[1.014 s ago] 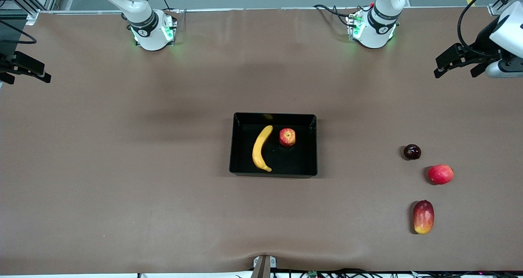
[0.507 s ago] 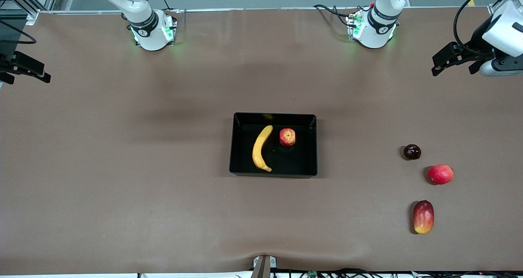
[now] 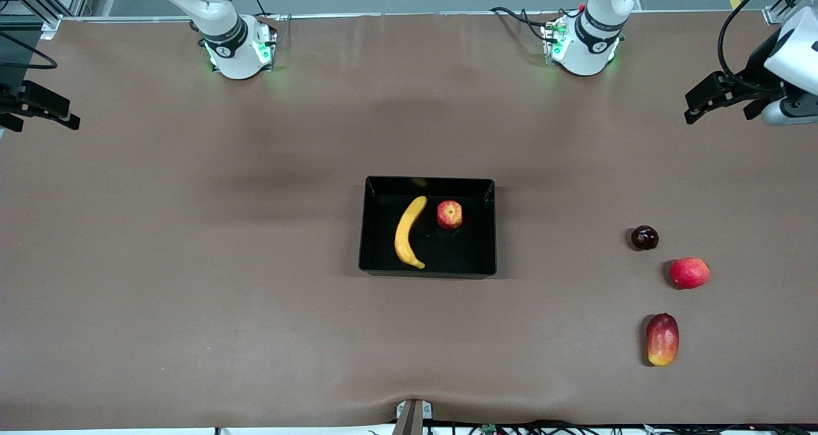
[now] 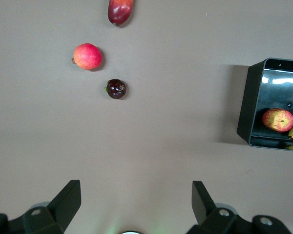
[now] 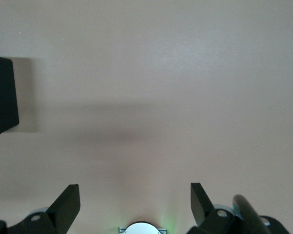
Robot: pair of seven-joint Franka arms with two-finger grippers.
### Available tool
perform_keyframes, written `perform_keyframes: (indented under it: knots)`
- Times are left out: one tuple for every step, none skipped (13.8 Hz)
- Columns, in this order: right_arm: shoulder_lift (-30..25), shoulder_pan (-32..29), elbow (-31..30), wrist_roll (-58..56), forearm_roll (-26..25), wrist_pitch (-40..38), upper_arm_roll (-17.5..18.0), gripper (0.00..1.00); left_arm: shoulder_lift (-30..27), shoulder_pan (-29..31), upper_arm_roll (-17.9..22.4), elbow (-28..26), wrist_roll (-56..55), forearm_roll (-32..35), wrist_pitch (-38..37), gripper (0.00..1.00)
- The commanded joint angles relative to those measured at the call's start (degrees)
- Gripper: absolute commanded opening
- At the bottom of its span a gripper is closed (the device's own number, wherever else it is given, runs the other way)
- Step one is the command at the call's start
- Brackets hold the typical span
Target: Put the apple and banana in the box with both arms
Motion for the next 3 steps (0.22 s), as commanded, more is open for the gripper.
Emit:
perform_keyframes:
  knots:
    - [-1.8, 0.6, -1.6, -0.6, 0.2, 0.0, -0.7, 1.00, 0.7, -0.3, -0.2, 1.7, 0.4, 1.3, -1.1, 1.00]
    - [-1.8, 0.6, -1.6, -0.6, 0.2, 0.1, -0.6, 1.00, 0.5, -0.1, -0.3, 1.7, 0.4, 1.3, -1.3, 1.00]
    - [-1.8, 0.6, -1.6, -0.6, 0.2, 0.0, -0.6, 1.00, 0.4, -0.4, -0.3, 1.8, -0.1, 1.3, -2.1, 1.00]
